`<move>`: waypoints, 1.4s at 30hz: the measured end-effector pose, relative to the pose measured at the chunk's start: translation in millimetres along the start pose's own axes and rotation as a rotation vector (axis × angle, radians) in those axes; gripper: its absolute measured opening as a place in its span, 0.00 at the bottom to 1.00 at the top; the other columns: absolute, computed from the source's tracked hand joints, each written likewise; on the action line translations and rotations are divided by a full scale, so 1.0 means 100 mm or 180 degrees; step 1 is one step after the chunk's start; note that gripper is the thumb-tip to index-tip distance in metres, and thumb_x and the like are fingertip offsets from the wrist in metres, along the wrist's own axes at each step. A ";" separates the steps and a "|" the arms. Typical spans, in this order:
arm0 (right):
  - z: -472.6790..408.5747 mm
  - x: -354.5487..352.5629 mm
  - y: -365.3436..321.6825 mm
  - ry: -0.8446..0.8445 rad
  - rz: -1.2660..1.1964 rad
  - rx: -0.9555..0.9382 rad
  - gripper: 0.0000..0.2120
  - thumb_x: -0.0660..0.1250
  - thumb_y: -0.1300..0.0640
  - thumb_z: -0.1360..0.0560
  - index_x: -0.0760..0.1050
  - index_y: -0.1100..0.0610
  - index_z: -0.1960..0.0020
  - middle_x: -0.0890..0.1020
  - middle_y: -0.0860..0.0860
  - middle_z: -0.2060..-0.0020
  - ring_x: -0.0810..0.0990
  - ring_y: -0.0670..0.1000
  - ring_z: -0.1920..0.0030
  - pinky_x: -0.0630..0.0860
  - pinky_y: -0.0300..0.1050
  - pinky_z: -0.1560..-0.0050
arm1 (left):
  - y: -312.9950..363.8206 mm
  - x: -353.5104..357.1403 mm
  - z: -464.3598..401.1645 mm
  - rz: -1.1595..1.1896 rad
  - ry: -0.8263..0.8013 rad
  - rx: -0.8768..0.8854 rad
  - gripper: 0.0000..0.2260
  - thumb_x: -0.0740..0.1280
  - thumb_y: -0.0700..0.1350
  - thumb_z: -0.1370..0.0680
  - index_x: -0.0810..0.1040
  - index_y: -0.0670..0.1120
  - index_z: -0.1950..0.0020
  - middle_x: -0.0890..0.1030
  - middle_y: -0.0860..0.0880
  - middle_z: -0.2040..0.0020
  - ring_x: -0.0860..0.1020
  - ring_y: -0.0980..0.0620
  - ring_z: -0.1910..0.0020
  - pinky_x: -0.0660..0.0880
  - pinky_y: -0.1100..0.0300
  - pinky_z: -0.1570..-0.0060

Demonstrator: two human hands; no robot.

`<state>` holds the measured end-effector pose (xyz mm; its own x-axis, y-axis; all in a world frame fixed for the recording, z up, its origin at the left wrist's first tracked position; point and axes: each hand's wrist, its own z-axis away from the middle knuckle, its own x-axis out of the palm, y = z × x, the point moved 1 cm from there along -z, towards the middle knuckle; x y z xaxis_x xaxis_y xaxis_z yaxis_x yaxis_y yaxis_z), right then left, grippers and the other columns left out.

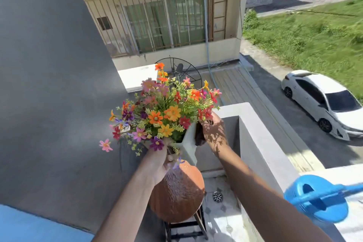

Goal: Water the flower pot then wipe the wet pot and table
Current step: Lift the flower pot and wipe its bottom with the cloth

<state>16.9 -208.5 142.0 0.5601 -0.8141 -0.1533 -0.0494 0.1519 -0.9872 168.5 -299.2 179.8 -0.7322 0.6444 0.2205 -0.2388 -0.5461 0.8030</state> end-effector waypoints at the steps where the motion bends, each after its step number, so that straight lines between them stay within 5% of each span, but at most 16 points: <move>1: -0.01 0.01 -0.04 0.0105 0.0023 -0.0062 0.11 0.53 0.69 0.17 0.69 0.60 0.53 0.71 0.52 0.59 0.69 0.35 0.63 0.66 0.31 0.59 | -0.01 0.00 -0.01 0.0016 0.0028 0.0017 0.07 0.53 0.41 0.18 0.67 0.44 0.54 0.76 0.46 0.73 0.63 0.57 0.81 0.58 0.67 0.84; 3: -0.05 0.05 -0.09 0.0464 -0.0067 -0.0291 0.14 0.59 0.67 0.21 0.69 0.55 0.63 0.68 0.50 0.68 0.66 0.38 0.72 0.70 0.40 0.66 | -0.03 0.00 -0.02 0.0043 0.0112 0.0050 0.07 0.53 0.41 0.18 0.67 0.44 0.55 0.75 0.45 0.69 0.63 0.57 0.82 0.58 0.66 0.83; 5: 0.00 0.14 -0.18 0.0616 -0.0215 -0.0395 0.10 0.63 0.64 0.23 0.74 0.54 0.61 0.74 0.48 0.69 0.71 0.45 0.70 0.74 0.48 0.68 | -0.03 -0.01 -0.04 0.0070 0.0140 0.0059 0.09 0.53 0.43 0.17 0.67 0.44 0.55 0.75 0.44 0.69 0.63 0.57 0.81 0.58 0.65 0.79; 9: 0.36 0.30 -0.25 0.0442 -0.0690 -0.0443 0.05 0.68 0.62 0.25 0.80 0.54 0.54 0.81 0.49 0.66 0.77 0.45 0.67 0.75 0.43 0.65 | -0.01 -0.08 -0.16 0.0313 0.0302 0.0080 0.11 0.58 0.49 0.18 0.73 0.43 0.50 0.77 0.45 0.71 0.73 0.53 0.74 0.67 0.64 0.76; 13: 0.66 0.41 -0.06 0.0169 -0.0314 -0.0715 0.10 0.69 0.60 0.26 0.81 0.52 0.46 0.84 0.46 0.61 0.81 0.44 0.61 0.77 0.42 0.58 | 0.04 -0.12 -0.19 0.0539 0.0247 0.0101 0.11 0.57 0.46 0.17 0.74 0.42 0.52 0.77 0.47 0.75 0.69 0.53 0.73 0.67 0.65 0.76; 17: 0.61 0.35 0.09 0.0402 -0.0396 -0.0050 0.05 0.70 0.58 0.25 0.80 0.48 0.53 0.84 0.54 0.65 0.83 0.55 0.66 0.82 0.54 0.64 | 0.00 -0.14 -0.19 0.0623 0.0395 -0.0042 0.09 0.54 0.45 0.17 0.73 0.46 0.47 0.76 0.44 0.72 0.65 0.54 0.74 0.62 0.66 0.78; 20: 0.55 0.29 0.04 0.0334 -0.0876 0.0508 0.09 0.71 0.57 0.24 0.77 0.52 0.62 0.77 0.58 0.75 0.76 0.54 0.80 0.73 0.44 0.80 | -0.03 -0.15 -0.19 0.0596 0.0331 -0.0119 0.10 0.53 0.43 0.17 0.73 0.45 0.46 0.78 0.45 0.72 0.63 0.55 0.73 0.60 0.67 0.84; 25: 0.43 0.35 -0.12 0.0495 -0.0823 0.0083 0.11 0.72 0.59 0.26 0.77 0.49 0.66 0.80 0.42 0.73 0.76 0.48 0.68 0.74 0.43 0.66 | 0.08 -0.14 -0.18 0.0622 0.0191 0.0081 0.08 0.56 0.45 0.18 0.70 0.42 0.44 0.76 0.44 0.67 0.69 0.57 0.82 0.62 0.66 0.75; 28: 0.40 0.37 -0.31 0.0445 -0.0709 -0.0241 0.09 0.71 0.58 0.25 0.76 0.53 0.63 0.75 0.46 0.68 0.75 0.45 0.66 0.70 0.37 0.67 | 0.09 -0.08 -0.15 0.0585 0.0349 0.0211 0.06 0.58 0.45 0.18 0.73 0.44 0.49 0.75 0.44 0.66 0.72 0.55 0.79 0.65 0.64 0.74; 32: 0.33 0.36 -0.29 0.0353 -0.0645 -0.0420 0.05 0.71 0.54 0.24 0.78 0.44 0.53 0.82 0.45 0.57 0.81 0.46 0.55 0.78 0.43 0.50 | 0.12 -0.10 -0.09 0.0787 -0.0020 0.0142 0.11 0.56 0.43 0.18 0.72 0.42 0.59 0.75 0.46 0.75 0.68 0.58 0.84 0.62 0.68 0.80; 36: 0.26 0.30 -0.02 0.0206 -0.1359 0.0131 0.03 0.71 0.58 0.24 0.82 0.51 0.54 0.85 0.50 0.66 0.83 0.54 0.66 0.78 0.43 0.69 | 0.13 -0.14 -0.04 0.0881 -0.0089 0.0165 0.12 0.55 0.42 0.18 0.69 0.42 0.61 0.74 0.43 0.73 0.63 0.57 0.83 0.59 0.68 0.82; 42: 0.24 0.31 0.15 -0.0131 -0.2343 0.0942 0.03 0.71 0.61 0.24 0.79 0.60 0.53 0.84 0.51 0.66 0.83 0.51 0.68 0.78 0.42 0.68 | 0.18 -0.16 -0.08 0.0904 -0.0070 0.0207 0.09 0.54 0.41 0.18 0.67 0.42 0.58 0.73 0.42 0.74 0.64 0.57 0.82 0.59 0.68 0.84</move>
<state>53.2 -218.2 123.3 0.3938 -0.7427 0.5416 0.5640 -0.2700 -0.7804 171.1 -323.4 186.6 -0.7497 0.4824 0.4529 0.0157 -0.6713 0.7410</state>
